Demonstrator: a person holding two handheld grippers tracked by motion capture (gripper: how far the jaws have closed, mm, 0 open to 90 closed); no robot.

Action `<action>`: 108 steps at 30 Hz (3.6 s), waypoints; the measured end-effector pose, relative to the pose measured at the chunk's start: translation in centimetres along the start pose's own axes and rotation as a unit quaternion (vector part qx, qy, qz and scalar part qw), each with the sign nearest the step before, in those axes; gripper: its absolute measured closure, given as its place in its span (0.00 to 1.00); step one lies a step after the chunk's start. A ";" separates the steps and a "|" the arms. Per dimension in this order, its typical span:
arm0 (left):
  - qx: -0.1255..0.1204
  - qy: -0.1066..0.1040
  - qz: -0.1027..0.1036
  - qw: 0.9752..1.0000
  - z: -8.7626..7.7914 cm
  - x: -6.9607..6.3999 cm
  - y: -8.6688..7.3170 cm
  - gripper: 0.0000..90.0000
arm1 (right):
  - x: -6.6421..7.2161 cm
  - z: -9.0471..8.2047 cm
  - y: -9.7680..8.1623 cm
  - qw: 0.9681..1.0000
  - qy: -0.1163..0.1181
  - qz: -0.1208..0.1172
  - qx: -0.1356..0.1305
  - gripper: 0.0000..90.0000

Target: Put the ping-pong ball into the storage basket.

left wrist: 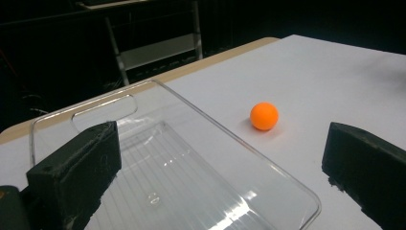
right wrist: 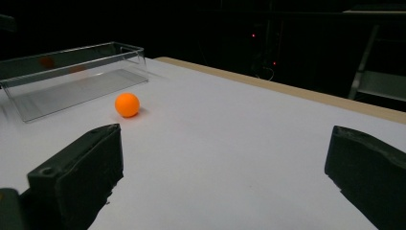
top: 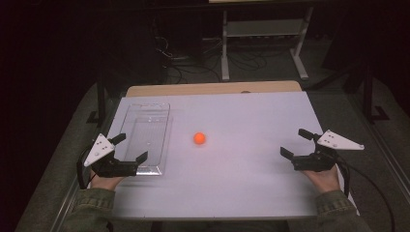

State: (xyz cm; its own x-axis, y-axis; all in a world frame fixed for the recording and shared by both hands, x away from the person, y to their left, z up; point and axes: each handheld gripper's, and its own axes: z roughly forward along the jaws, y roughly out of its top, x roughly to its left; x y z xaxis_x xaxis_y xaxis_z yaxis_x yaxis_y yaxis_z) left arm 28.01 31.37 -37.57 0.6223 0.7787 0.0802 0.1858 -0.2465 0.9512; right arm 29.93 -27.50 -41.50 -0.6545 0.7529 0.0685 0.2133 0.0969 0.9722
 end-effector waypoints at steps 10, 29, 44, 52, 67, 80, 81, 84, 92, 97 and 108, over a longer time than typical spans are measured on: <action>0.017 -0.007 0.015 1.000 0.4 0.2 1.0 0.00 | 0.1 0.0 0.0 1.000 0.007 0.000 0.001 0.00; 0.051 -0.029 0.039 0.998 1.7 0.4 3.2 0.00 | 0.0 0.0 0.0 1.000 0.007 -0.001 0.000 0.00; 0.078 -0.057 0.080 0.992 3.4 0.1 5.8 0.00 | 0.1 0.1 -0.1 1.000 0.010 0.000 0.005 0.00; 0.092 -0.072 0.088 0.989 4.2 0.2 6.8 0.00 | 0.1 0.1 -0.1 1.000 0.012 0.000 0.007 0.00; 0.110 -0.089 0.100 0.985 5.6 0.3 8.3 0.00 | 0.2 0.2 -0.2 1.000 0.016 0.000 0.011 0.00; 0.116 -0.096 0.111 0.982 6.4 0.4 9.8 0.00 | 0.1 0.2 -0.2 1.000 0.016 0.001 0.009 0.00; 0.118 -0.098 0.114 0.982 6.5 0.4 9.9 0.00 | 0.1 0.2 -0.2 1.000 0.016 0.001 0.009 0.00; 0.123 -0.102 0.114 0.980 6.7 0.4 10.1 0.00 | 0.1 0.2 -0.2 1.000 0.016 0.001 0.010 0.00; 0.134 -0.113 0.120 0.977 7.9 0.4 10.7 0.00 | 0.1 0.2 -0.2 1.000 0.017 0.002 0.011 0.00; 0.145 -0.118 0.126 0.974 8.5 0.5 11.1 0.00 | 0.1 0.2 -0.2 1.000 0.017 0.003 0.011 0.00; 0.158 -0.139 0.136 0.968 9.8 0.2 12.5 0.00 | 0.1 0.2 -0.2 1.000 0.018 0.001 0.009 0.00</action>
State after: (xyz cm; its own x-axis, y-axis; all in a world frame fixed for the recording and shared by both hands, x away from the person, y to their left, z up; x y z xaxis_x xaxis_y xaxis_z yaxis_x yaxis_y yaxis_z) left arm 37.90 22.86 -28.60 0.8533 0.4858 0.1893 0.1825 -0.6185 0.7643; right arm 29.93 -27.34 -41.74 -0.6798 0.7292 0.0780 0.2272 0.1083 0.9678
